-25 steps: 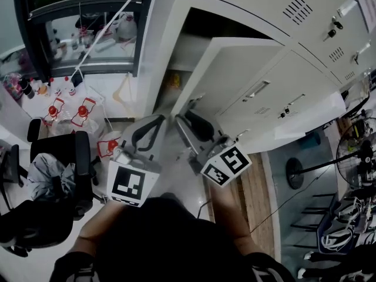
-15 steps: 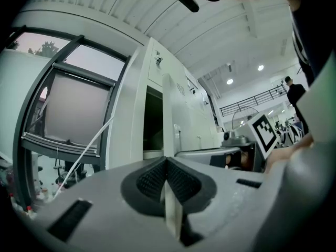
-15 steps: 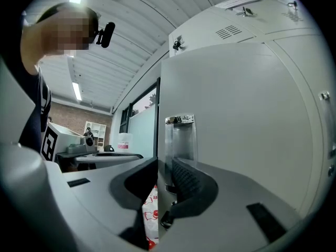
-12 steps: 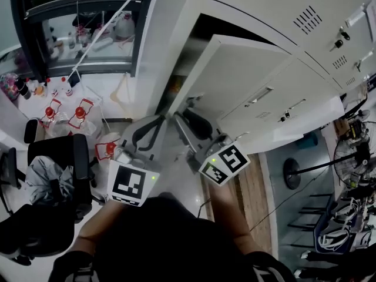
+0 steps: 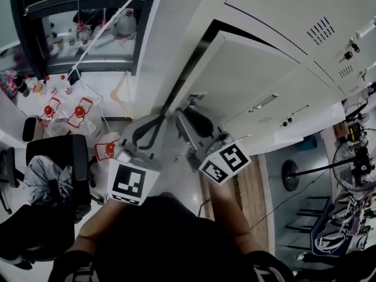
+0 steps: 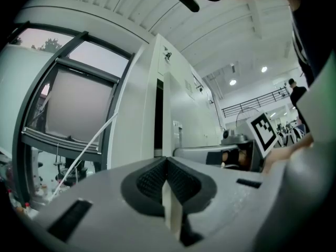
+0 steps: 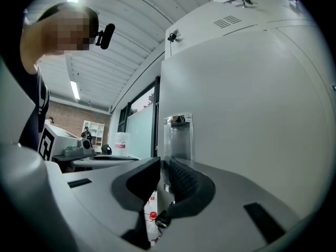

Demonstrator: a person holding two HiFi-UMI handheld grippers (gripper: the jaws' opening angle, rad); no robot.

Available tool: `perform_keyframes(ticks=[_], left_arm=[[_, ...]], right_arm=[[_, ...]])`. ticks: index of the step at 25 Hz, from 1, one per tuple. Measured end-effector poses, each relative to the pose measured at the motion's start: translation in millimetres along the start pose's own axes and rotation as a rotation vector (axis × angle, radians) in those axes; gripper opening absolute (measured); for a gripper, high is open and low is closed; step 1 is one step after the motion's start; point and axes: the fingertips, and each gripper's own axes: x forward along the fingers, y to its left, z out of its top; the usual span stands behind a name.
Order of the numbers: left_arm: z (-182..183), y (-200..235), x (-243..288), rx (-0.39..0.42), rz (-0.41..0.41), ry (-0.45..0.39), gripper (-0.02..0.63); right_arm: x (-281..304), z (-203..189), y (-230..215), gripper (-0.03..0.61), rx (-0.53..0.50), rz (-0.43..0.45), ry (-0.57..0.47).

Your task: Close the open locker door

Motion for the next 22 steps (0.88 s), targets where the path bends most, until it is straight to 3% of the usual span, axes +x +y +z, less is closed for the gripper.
perform_keyframes(ticks=[22], left_arm=[[-9, 13, 25, -0.024, 0.002, 0.005, 0.0]], right_arm=[[23, -1, -18, 0.052, -0.002, -0.047, 0.005]])
